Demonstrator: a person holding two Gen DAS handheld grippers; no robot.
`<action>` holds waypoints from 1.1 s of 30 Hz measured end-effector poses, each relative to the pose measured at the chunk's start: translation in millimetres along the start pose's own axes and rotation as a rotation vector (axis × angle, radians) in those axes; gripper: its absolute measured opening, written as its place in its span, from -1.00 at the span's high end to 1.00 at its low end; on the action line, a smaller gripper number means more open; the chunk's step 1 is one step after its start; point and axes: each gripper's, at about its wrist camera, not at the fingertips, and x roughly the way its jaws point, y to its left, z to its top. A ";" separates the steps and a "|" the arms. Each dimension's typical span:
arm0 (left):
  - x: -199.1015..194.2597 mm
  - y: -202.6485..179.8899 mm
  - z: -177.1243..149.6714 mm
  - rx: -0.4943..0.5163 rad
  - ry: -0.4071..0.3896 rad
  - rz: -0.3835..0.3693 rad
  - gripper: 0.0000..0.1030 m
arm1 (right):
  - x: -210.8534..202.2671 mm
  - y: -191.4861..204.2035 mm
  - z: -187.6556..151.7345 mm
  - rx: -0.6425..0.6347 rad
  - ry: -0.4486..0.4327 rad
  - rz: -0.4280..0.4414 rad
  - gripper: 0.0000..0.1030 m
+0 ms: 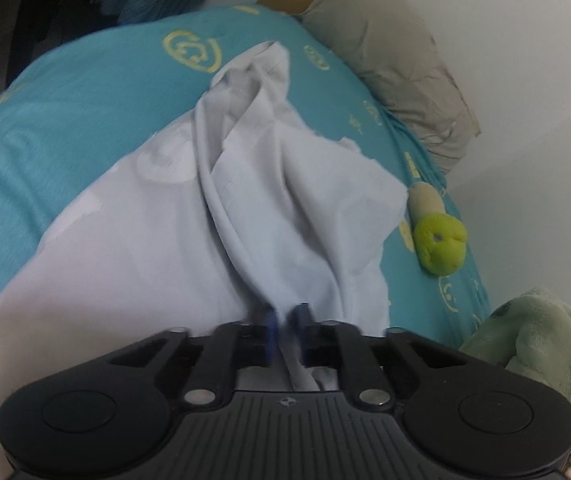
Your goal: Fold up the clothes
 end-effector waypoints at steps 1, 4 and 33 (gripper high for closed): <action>-4.4 -4.7 3.4 0.016 -0.009 -0.018 0.96 | -1.0 -0.4 -0.5 0.009 -0.001 0.002 -0.83; -27.5 -28.6 22.0 0.113 -0.061 -0.057 0.97 | -5.9 3.7 -2.7 0.004 -0.011 -0.003 -0.83; -237.5 130.8 -117.8 0.117 0.294 0.391 -0.35 | -34.5 23.8 -47.0 0.026 0.293 0.129 -0.81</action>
